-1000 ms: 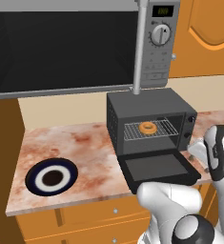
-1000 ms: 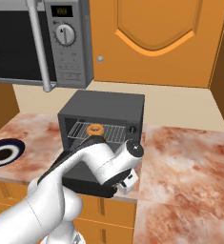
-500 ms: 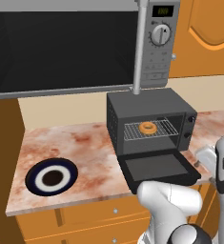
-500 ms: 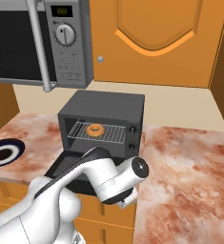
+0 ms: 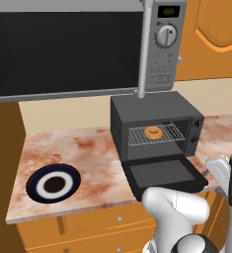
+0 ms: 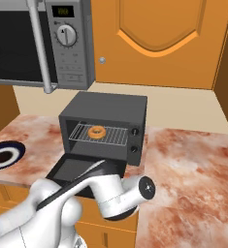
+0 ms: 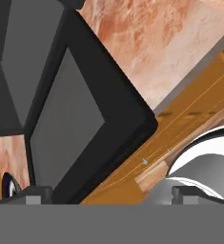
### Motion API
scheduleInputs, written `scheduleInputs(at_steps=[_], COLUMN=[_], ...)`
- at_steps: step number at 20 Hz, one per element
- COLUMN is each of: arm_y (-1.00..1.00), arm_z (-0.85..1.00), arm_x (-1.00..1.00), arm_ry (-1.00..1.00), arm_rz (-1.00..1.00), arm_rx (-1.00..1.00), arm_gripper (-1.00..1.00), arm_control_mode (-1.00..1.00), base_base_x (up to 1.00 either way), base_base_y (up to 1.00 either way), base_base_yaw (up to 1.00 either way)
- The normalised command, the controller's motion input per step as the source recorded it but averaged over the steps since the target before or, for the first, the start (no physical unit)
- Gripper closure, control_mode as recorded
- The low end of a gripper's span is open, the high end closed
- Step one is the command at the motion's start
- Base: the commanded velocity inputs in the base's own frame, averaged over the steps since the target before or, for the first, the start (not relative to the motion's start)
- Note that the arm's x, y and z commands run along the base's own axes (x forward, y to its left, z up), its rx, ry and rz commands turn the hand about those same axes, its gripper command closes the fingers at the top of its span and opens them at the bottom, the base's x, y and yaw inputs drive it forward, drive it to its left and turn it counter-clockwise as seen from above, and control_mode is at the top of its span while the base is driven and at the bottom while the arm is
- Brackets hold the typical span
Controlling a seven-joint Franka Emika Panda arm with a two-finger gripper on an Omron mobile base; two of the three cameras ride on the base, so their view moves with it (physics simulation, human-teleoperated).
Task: Pick up the bagel from the plate, place it on the toaster oven rack, close the door, and set the timer.
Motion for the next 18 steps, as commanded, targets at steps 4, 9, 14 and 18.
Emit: scheduleInputs(at_steps=[4, 9, 14, 18], arm_y=[0.00, 0.00, 0.02, 0.08], arm_z=[-0.24, -0.26, -0.11, -0.04], arm_x=[0.01, 0.00, 0.00, 0.04], arm_ry=[-0.09, -0.10, -0.10, -0.10], arm_rz=[-0.03, -0.03, -0.02, -0.01], arm_rx=[0.07, 0.04, 0.04, 0.06], arm_gripper=[-1.00, -1.00, -1.00, -1.00], arm_control_mode=[-1.00, -1.00, -1.00, -1.00], base_base_x=[0.00, 0.00, 0.00, 0.00], base_base_y=[0.00, 0.00, 0.00, 0.00], base_base_yaw=[0.00, 0.00, 0.00, 0.00])
